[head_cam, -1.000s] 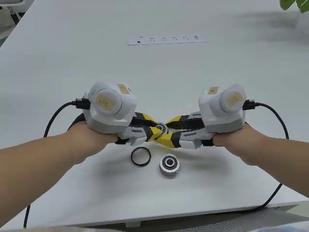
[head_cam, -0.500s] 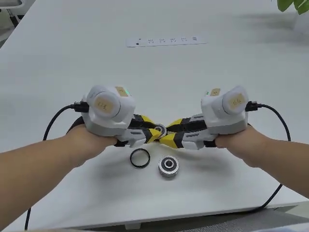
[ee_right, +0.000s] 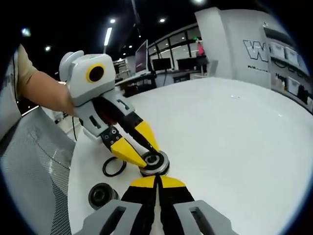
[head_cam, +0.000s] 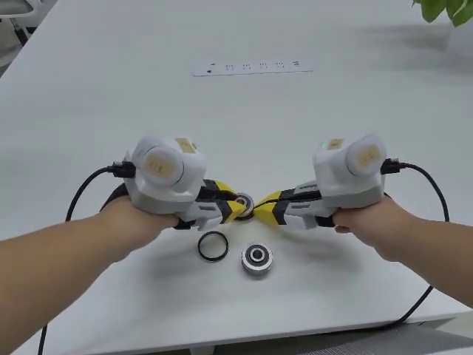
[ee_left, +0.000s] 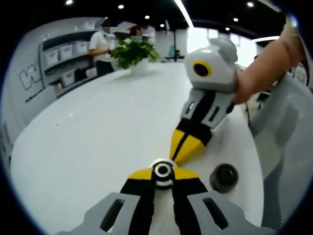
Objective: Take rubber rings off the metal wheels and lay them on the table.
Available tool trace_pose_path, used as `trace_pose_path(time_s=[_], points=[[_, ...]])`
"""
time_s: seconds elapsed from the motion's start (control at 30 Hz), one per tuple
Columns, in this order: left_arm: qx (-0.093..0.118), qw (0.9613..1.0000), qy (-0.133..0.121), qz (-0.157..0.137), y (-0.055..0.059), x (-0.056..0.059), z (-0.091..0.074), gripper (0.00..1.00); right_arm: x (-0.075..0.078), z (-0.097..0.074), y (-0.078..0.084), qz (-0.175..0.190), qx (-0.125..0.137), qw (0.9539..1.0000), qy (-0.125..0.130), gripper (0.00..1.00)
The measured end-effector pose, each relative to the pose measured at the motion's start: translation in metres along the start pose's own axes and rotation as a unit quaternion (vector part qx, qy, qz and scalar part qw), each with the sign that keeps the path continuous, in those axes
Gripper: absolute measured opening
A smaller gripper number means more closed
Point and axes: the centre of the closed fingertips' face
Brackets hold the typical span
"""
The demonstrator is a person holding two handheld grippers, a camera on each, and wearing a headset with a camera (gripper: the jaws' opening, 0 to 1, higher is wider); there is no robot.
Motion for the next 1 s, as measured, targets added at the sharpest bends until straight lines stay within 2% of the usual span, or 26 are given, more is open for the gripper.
trace_pose_path(time_s=[0.07, 0.17, 0.23, 0.3, 0.4, 0.53, 0.77, 1.0], points=[[0.000, 1.0000, -0.001, 0.000, 0.000, 0.000, 0.000, 0.13, 0.000, -0.001, -0.001, 0.012, 0.003, 0.9999, 0.001, 0.00], [-0.001, 1.0000, -0.002, -0.003, 0.001, -0.001, 0.000, 0.13, 0.004, -0.004, -0.002, 0.068, 0.018, 0.9975, 0.000, 0.00], [-0.001, 1.0000, -0.003, -0.003, 0.002, -0.001, 0.000, 0.13, 0.007, -0.006, -0.003, 0.088, 0.028, 0.9957, 0.003, 0.00], [-0.002, 1.0000, -0.001, 0.001, 0.002, 0.000, 0.000, 0.13, 0.010, -0.009, -0.011, 0.131, 0.052, 0.9899, -0.001, 0.00], [-0.004, 1.0000, -0.004, 0.000, 0.001, 0.003, 0.001, 0.13, 0.010, -0.008, -0.009, 0.120, 0.045, 0.9917, 0.000, 0.00], [-0.006, 1.0000, -0.008, 0.001, 0.001, 0.004, 0.000, 0.12, 0.008, -0.009, -0.011, 0.144, 0.056, 0.9880, -0.005, 0.00], [-0.009, 0.9999, -0.012, 0.003, 0.001, 0.005, 0.000, 0.12, 0.005, -0.009, -0.013, 0.151, 0.058, 0.9869, -0.005, 0.00], [-0.010, 0.9999, -0.014, 0.003, 0.001, 0.004, 0.000, 0.12, 0.000, -0.008, -0.014, 0.141, 0.056, 0.9884, -0.010, 0.00]])
Point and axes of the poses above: the centre of the closed fingertips' face, and the gripper's own axes: z roughly forward along the fingers, x roughly to its right, y roughly out of its underside, and after that the axes turned 2 degrees about y, right-handed
